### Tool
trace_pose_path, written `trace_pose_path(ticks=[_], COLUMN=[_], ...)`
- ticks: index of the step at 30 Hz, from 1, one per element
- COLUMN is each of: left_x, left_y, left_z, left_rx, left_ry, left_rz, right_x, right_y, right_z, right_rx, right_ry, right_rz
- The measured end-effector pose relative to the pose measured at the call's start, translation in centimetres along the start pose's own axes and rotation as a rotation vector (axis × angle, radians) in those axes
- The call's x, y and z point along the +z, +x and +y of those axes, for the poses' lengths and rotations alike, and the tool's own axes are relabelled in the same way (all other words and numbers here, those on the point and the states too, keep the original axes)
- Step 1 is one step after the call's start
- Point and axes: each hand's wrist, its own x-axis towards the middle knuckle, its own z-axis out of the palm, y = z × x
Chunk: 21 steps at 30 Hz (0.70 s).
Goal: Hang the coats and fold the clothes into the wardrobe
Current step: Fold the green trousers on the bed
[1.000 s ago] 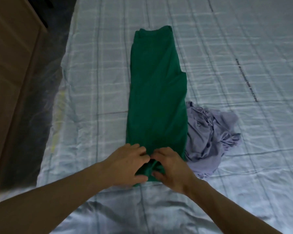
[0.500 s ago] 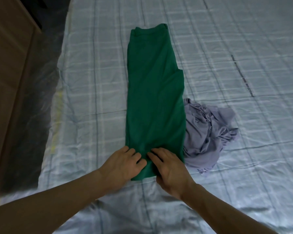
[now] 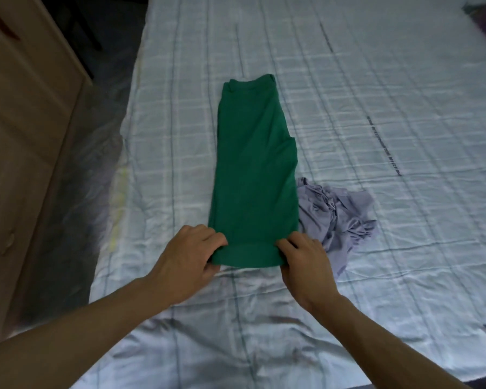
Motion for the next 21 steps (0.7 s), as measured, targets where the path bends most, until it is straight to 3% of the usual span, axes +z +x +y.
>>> trace_pose_path(ticks=[5, 13, 16, 21], left_x=[-3.1, -8.8, -9.9, -11.0], left_y=[-1.1, -5.3, -5.2, -2.4], left_z=[3.3, 12.1, 13.1, 11.6], left_rx=[-0.032, 0.055, 0.023, -0.115], left_ry=[0.024, 0.038, 0.028, -0.087], left_rz=[0.004, -0.108, -0.105, 0.008], right_x=[-4.6, -13.8, -16.2, -18.0], right_y=[-1.5, -6.1, -5.8, -2.0], right_z=[-0.1, -0.6, -0.5, 0.0], right_rx=[-0.046, -0.243, -0.259, -0.145], right_ry=[0.138, 0.155, 0.171, 0.242], right_rz=[-0.132, -0.566, -0.519, -0.286])
